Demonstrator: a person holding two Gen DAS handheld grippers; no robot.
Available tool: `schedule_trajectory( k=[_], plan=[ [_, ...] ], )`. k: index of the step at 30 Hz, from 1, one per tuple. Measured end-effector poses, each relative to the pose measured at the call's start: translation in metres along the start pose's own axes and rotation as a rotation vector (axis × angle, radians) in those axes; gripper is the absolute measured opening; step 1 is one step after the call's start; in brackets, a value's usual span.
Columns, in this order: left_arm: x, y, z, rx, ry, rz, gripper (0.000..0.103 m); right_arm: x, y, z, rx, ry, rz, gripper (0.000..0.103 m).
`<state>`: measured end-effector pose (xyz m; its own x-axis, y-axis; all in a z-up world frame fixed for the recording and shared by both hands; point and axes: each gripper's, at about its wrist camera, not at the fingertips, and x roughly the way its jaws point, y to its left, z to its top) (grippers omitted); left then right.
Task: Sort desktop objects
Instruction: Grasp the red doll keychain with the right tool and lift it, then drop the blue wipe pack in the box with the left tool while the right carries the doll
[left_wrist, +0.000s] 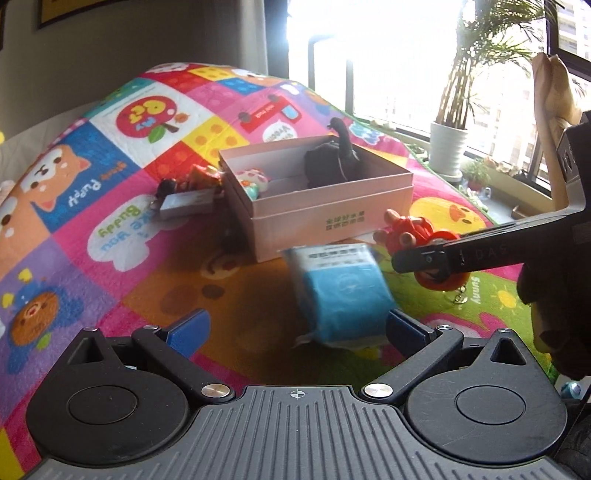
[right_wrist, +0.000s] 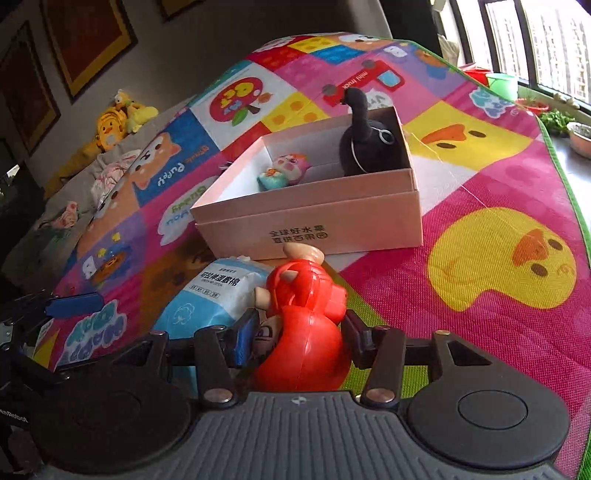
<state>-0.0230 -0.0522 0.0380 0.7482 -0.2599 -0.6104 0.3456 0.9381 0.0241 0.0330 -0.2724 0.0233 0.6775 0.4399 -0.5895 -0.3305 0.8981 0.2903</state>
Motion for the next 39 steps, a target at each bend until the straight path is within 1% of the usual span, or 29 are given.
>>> schedule_trajectory(
  k=[3, 5, 8, 12, 13, 14, 15, 16, 17, 20, 24, 27, 30, 32, 34, 36, 39],
  plan=[
    [0.008, -0.012, 0.008, 0.019, 0.002, -0.052, 0.103, -0.014, -0.006, 0.003, -0.025, -0.064, -0.086, 0.049],
    [0.019, -0.024, 0.015, 0.044, -0.003, -0.063, 0.103, -0.021, -0.014, 0.004, -0.026, -0.085, -0.134, 0.049],
    [0.045, -0.036, 0.022, 0.067, 0.016, -0.025, 0.103, -0.027, -0.025, 0.001, -0.009, -0.081, -0.162, 0.049],
    [0.069, -0.037, 0.023, 0.053, 0.072, 0.010, 0.102, -0.029, -0.031, -0.008, -0.016, -0.060, -0.182, 0.049],
    [0.070, -0.035, 0.022, 0.049, 0.080, 0.014, 0.096, -0.029, -0.032, -0.010, -0.019, -0.053, -0.181, 0.049],
    [0.070, -0.035, 0.020, 0.050, 0.086, 0.016, 0.075, -0.029, -0.032, -0.011, -0.020, -0.047, -0.178, 0.049],
    [0.068, -0.034, 0.019, 0.053, 0.091, 0.022, 0.066, -0.029, -0.032, -0.013, -0.024, -0.041, -0.173, 0.049],
    [0.065, -0.033, 0.018, 0.054, 0.087, 0.023, 0.065, -0.030, -0.031, -0.013, -0.029, -0.034, -0.165, 0.049],
    [0.062, -0.032, 0.017, 0.054, 0.082, 0.018, 0.061, -0.030, -0.030, -0.013, -0.033, -0.028, -0.155, 0.049],
    [0.047, -0.033, 0.011, 0.076, 0.071, 0.022, 0.060, -0.034, -0.024, -0.012, -0.048, -0.024, -0.126, 0.049],
    [0.024, -0.032, 0.010, 0.092, 0.037, 0.032, 0.060, -0.044, -0.013, -0.007, -0.080, -0.052, -0.101, 0.049],
    [0.006, -0.026, 0.025, 0.083, -0.028, 0.042, 0.060, -0.055, -0.004, 0.003, -0.111, -0.089, -0.086, 0.049],
    [-0.006, -0.018, 0.048, 0.073, -0.108, 0.067, 0.060, -0.070, 0.004, 0.020, -0.138, -0.168, -0.080, 0.049],
    [-0.005, -0.013, 0.066, 0.056, -0.145, 0.083, 0.060, -0.080, 0.006, 0.032, -0.147, -0.225, -0.085, 0.049],
    [0.004, -0.009, 0.082, 0.033, -0.162, 0.094, 0.060, -0.085, 0.006, 0.041, -0.145, -0.265, -0.095, 0.049],
    [0.019, -0.005, 0.097, 0.010, -0.169, 0.095, 0.060, -0.086, 0.003, 0.045, -0.135, -0.281, -0.099, 0.049],
    [0.050, -0.004, 0.117, -0.008, -0.182, 0.098, 0.060, -0.080, -0.003, 0.047, -0.113, -0.271, -0.109, 0.049]
  ],
)
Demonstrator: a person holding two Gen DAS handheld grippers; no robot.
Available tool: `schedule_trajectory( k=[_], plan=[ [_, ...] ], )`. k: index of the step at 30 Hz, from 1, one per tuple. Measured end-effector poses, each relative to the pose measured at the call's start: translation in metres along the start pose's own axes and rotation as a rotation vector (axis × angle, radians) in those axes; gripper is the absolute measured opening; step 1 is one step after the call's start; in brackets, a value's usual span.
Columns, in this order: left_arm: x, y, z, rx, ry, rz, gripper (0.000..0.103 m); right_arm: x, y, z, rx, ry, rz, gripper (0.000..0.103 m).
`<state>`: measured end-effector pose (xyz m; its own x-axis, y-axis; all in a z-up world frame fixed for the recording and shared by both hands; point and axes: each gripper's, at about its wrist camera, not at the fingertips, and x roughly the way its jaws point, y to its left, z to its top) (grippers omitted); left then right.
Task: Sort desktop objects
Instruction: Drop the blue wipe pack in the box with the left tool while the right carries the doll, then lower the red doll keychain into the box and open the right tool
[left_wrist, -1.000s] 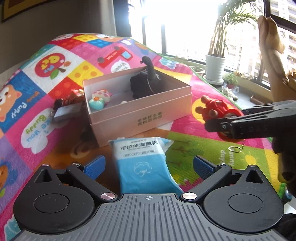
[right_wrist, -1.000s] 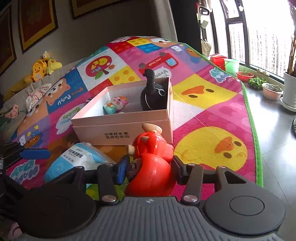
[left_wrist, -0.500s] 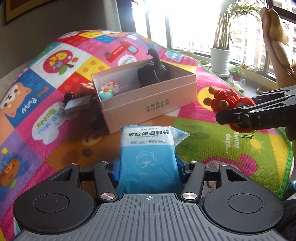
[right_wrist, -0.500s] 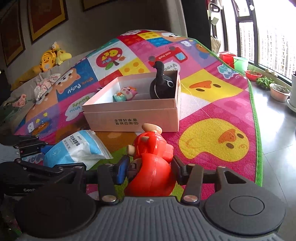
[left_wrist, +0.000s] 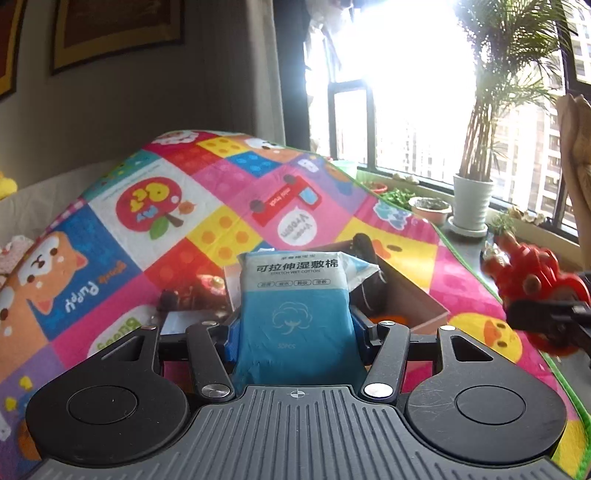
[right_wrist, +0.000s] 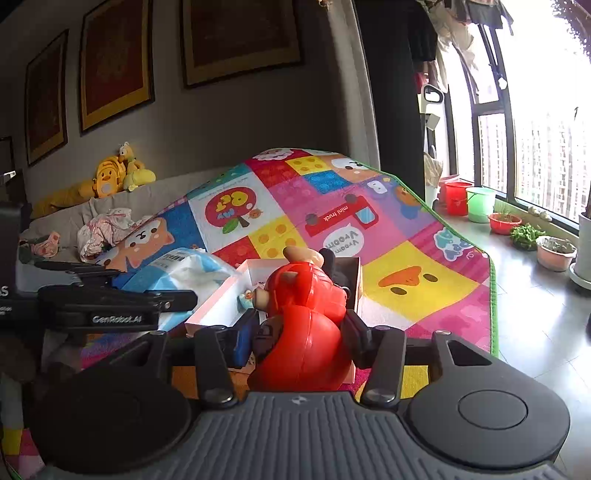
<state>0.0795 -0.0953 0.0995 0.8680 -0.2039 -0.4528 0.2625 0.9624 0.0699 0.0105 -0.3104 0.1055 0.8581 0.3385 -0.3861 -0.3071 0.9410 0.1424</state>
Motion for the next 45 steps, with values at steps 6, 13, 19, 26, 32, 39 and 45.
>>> schedule_trajectory(
  k=[6, 13, 19, 26, 32, 39, 45],
  plan=[
    [0.046, 0.000, -0.001, -0.043, 0.045, 0.038, 0.083, 0.009, -0.004, -0.005, -0.004, 0.038, -0.026, 0.049],
    [0.001, 0.009, -0.042, 0.045, 0.004, 0.074, 0.095, 0.030, -0.004, 0.005, -0.020, 0.065, -0.023, 0.049],
    [-0.015, 0.033, -0.059, -0.022, 0.026, 0.075, 0.095, 0.086, 0.007, 0.036, -0.003, 0.129, 0.023, 0.049],
    [-0.023, 0.062, -0.075, -0.090, 0.047, 0.108, 0.096, 0.170, 0.022, 0.058, 0.034, 0.284, 0.006, 0.050],
    [-0.024, 0.098, -0.092, -0.156, 0.082, 0.174, 0.098, 0.176, 0.022, 0.061, 0.015, 0.278, -0.027, 0.052],
    [-0.024, 0.124, -0.105, -0.245, 0.095, 0.190, 0.098, 0.190, 0.023, 0.052, 0.011, 0.396, -0.036, 0.048],
    [-0.025, 0.131, -0.107, -0.268, 0.083, 0.185, 0.099, 0.205, 0.028, 0.047, 0.074, 0.469, 0.024, 0.047]
  ],
)
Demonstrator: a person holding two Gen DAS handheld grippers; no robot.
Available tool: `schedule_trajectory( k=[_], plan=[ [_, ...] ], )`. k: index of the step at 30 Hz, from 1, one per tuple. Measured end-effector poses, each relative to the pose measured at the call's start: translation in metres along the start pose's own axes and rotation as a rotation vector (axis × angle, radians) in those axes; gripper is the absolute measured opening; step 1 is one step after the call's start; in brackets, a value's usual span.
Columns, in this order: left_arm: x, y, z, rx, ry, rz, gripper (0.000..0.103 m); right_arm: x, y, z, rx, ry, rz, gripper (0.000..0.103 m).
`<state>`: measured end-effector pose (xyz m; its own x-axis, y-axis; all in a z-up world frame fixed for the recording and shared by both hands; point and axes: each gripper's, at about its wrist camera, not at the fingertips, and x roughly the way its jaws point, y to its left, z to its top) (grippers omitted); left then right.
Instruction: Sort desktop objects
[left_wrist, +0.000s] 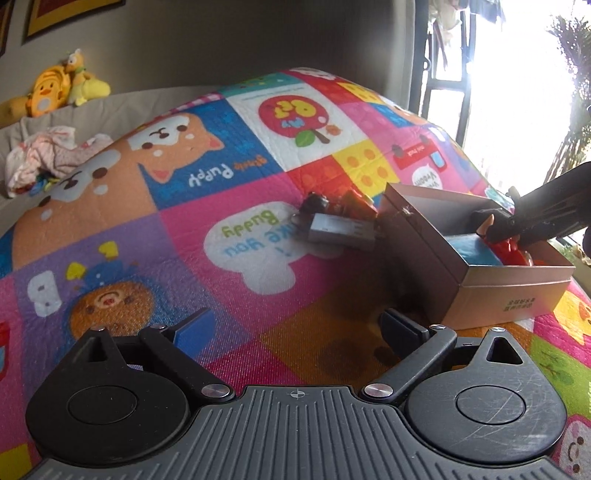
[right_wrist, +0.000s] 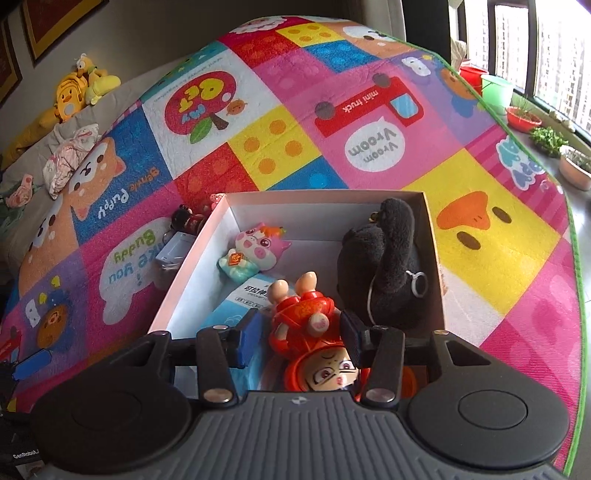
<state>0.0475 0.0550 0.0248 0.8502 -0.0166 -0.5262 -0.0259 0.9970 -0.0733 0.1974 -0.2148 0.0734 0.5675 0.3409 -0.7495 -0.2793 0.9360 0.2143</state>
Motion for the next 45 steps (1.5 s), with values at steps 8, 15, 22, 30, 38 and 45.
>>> schedule_trajectory(
  k=[8, 15, 22, 30, 38, 45],
  plan=[
    [0.010, 0.016, -0.002, -0.070, 0.011, 0.033, 0.100, -0.009, 0.067, 0.052, -0.185, -0.124, -0.018, 0.047],
    [0.009, 0.030, -0.008, -0.147, 0.004, 0.013, 0.101, 0.094, 0.122, 0.116, -0.175, 0.021, -0.051, 0.066],
    [0.012, 0.046, -0.009, -0.248, 0.025, -0.025, 0.101, 0.180, 0.102, 0.143, -0.030, 0.195, -0.154, 0.073],
    [0.013, 0.047, -0.009, -0.257, 0.035, -0.048, 0.101, 0.189, 0.135, 0.123, -0.131, 0.256, -0.023, 0.046],
    [0.016, 0.043, -0.011, -0.221, 0.068, -0.112, 0.103, 0.139, 0.176, 0.058, -0.368, 0.389, 0.169, 0.046],
    [0.016, 0.035, -0.013, -0.166, 0.065, -0.142, 0.103, 0.016, 0.140, 0.054, -0.397, 0.065, 0.206, 0.063]
  ],
)
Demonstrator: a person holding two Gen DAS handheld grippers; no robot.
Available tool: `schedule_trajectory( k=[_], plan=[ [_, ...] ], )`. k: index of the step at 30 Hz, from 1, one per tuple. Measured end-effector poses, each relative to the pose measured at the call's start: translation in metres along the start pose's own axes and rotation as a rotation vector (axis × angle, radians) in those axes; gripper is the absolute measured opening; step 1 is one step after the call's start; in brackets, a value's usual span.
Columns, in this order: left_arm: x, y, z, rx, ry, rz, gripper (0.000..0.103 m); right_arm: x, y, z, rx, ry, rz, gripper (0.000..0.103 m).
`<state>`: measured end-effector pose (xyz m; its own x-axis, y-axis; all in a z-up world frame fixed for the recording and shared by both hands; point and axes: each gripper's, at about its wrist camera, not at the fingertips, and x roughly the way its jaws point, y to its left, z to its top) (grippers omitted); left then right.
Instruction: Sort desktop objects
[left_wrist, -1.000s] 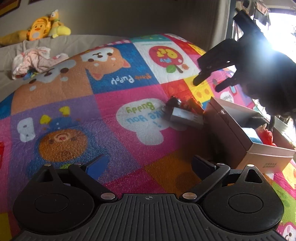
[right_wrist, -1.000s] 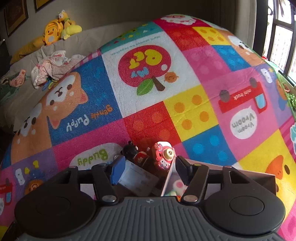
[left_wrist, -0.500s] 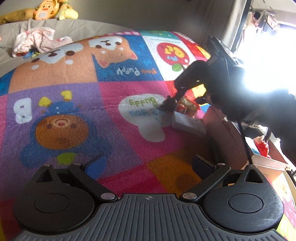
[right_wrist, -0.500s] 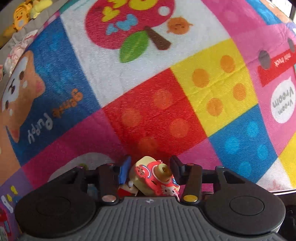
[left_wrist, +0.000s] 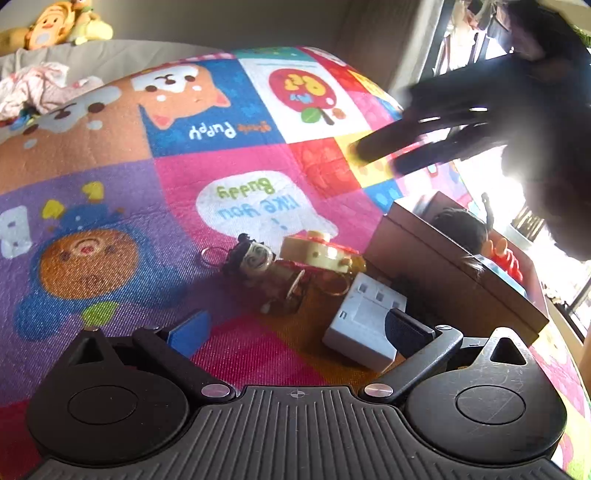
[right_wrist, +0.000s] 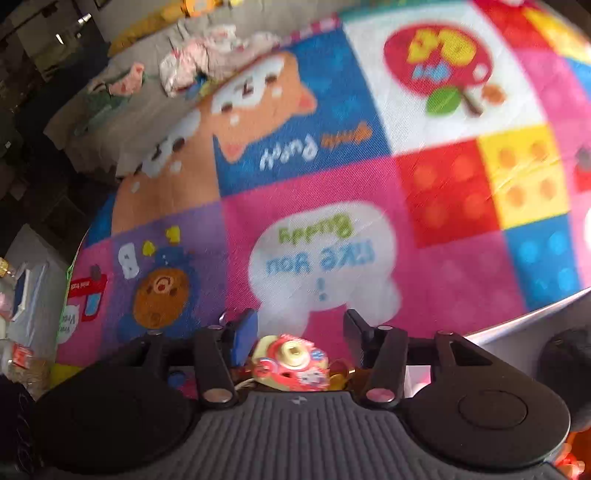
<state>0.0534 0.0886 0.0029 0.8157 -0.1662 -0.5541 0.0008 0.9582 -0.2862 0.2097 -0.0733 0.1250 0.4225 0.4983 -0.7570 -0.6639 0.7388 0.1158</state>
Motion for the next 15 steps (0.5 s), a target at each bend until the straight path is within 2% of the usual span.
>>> schedule_trajectory(
  k=[1, 3, 5, 8, 10, 12, 15],
  plan=[
    [0.001, 0.000, 0.000, -0.003, 0.002, 0.000, 0.103, -0.018, -0.011, -0.003, -0.018, -0.077, -0.076, 0.071],
    [0.002, 0.001, 0.000, -0.007, 0.005, 0.003, 0.103, -0.046, -0.037, -0.015, 0.007, -0.159, -0.206, 0.072],
    [0.002, 0.000, 0.000, -0.001, 0.004, 0.010, 0.103, -0.059, -0.080, -0.029, 0.113, -0.194, -0.305, 0.073],
    [0.001, -0.005, 0.000, 0.023, -0.002, 0.036, 0.103, -0.066, -0.149, -0.063, 0.334, -0.203, -0.394, 0.078],
    [-0.001, -0.010, -0.002, 0.047, -0.010, 0.058, 0.103, -0.059, -0.191, -0.081, 0.475, -0.201, -0.376, 0.078],
    [-0.003, -0.015, -0.005, 0.074, -0.017, 0.078, 0.103, -0.045, -0.226, -0.101, 0.628, -0.211, -0.304, 0.078],
    [-0.012, -0.022, -0.013, 0.102, -0.009, 0.071, 0.103, -0.024, -0.247, -0.120, 0.767, -0.229, -0.182, 0.078]
  ],
)
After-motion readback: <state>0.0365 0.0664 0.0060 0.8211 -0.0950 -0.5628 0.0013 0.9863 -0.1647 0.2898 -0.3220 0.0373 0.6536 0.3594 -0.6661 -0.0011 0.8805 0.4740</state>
